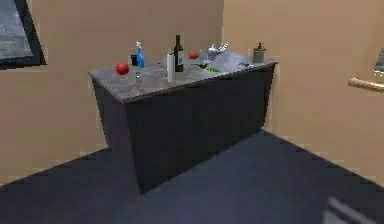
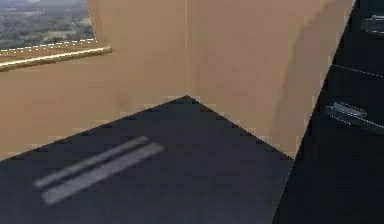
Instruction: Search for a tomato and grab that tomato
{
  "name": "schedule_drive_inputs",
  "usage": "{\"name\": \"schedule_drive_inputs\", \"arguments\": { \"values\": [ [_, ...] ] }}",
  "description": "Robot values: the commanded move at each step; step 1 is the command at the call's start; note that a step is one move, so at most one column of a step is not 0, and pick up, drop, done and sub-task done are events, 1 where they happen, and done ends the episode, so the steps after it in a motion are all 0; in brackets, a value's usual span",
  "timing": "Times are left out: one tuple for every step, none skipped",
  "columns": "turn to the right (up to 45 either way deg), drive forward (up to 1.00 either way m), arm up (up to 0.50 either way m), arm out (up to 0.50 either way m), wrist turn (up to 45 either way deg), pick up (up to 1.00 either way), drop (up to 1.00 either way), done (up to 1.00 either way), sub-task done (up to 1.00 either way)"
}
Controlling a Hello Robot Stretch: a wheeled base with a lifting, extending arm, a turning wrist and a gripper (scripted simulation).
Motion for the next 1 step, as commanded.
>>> {"name": "schedule_drive_inputs", "arguments": {
  "values": [
    [-39.0, 0.0, 0.0, 0.0, 0.0, 0.0, 0.0, 0.0, 0.0]
  ]
}}
